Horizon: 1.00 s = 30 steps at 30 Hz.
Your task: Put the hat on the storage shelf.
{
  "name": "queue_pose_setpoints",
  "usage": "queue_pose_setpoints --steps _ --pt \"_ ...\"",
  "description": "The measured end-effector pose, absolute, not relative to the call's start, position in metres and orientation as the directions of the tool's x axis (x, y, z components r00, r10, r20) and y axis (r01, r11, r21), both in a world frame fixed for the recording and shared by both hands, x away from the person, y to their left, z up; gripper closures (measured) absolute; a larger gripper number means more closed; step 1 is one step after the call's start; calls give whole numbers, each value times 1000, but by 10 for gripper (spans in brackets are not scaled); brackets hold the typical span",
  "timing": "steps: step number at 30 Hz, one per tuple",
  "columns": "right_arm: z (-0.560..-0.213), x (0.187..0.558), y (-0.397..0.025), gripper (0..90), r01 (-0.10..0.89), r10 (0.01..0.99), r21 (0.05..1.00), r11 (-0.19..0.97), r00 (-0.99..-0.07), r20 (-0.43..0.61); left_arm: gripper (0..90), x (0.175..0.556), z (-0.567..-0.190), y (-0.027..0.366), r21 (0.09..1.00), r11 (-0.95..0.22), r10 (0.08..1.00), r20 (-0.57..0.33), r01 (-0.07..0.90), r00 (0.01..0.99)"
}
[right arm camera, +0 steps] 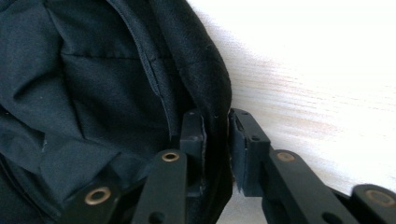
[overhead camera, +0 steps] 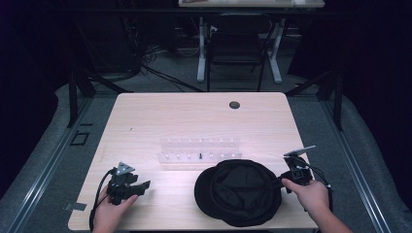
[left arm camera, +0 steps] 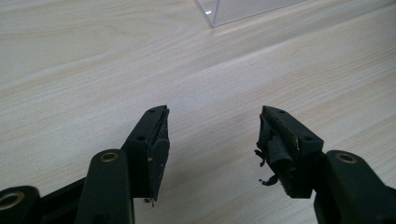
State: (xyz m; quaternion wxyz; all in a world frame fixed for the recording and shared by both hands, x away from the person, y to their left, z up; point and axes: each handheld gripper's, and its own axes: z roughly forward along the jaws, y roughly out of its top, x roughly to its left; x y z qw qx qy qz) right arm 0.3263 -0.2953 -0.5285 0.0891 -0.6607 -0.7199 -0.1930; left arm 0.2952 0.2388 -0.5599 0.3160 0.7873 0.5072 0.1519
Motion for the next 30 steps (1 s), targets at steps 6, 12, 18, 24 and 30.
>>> queue_pose_setpoints --steps 6,12,18,24,30 --pt "-528 328 -298 865 989 896 142 43 -101 432 534 296 -560 240 642 -281 887 -111 713 449" --pt "-529 328 -309 878 994 848 111 -7 -53 528 531 296 -560 241 639 -288 887 -103 713 451" --pt "-525 328 -313 879 995 832 99 1 -56 552 506 296 -560 242 643 -283 890 -100 712 444" --pt "-515 327 -312 880 995 818 94 -38 -23 574 495 296 -560 242 641 -281 892 -100 714 441" --pt "-501 326 -311 880 994 831 107 9 -67 552 494 296 -560 242 641 -279 893 -100 715 439"
